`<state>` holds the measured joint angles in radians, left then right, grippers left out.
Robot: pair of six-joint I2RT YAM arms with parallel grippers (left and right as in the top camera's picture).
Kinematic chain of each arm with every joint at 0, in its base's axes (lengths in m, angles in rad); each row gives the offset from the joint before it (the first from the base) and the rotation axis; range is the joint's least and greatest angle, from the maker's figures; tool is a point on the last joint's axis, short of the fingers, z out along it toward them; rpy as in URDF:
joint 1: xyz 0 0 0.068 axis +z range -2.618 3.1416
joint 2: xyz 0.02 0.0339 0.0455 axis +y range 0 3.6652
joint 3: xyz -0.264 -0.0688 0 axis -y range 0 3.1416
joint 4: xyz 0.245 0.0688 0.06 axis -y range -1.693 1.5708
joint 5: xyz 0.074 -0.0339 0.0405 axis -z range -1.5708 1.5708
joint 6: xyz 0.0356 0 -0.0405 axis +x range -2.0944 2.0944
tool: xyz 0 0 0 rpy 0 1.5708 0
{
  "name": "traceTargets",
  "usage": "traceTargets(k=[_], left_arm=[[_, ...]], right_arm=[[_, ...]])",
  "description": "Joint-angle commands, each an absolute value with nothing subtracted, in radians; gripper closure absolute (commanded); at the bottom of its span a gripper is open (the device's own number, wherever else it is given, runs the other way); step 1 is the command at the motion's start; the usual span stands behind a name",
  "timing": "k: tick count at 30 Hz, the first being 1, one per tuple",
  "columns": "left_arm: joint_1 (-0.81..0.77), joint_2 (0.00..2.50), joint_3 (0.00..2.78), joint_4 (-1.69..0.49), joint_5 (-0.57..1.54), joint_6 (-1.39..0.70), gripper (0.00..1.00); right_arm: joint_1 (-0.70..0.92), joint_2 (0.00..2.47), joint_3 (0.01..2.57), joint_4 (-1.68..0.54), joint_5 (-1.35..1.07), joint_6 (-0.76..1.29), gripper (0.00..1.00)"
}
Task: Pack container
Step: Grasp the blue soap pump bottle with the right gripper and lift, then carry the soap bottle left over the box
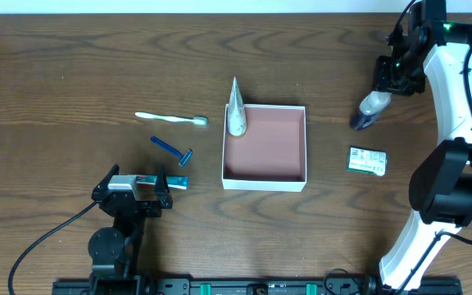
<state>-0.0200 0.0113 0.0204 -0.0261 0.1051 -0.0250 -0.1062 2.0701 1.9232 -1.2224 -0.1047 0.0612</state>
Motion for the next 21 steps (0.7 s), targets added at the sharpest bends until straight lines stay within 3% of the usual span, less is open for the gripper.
traceTargets(k=[1,12,21], left_arm=[[-0.019,0.01,0.004,-0.06,0.123,-0.019,0.02],[-0.019,0.01,0.004,-0.06,0.123,-0.019,0.02],[-0.019,0.01,0.004,-0.06,0.123,-0.019,0.02]], right_arm=[[-0.097,2.067,1.979,-1.256,-0.153,0.07,0.81],[-0.043,2.066,2.212,-1.459,-0.22,-0.036,0.8],[0.095,2.066,2.347,-1.53,-0.243,-0.099,0.8]])
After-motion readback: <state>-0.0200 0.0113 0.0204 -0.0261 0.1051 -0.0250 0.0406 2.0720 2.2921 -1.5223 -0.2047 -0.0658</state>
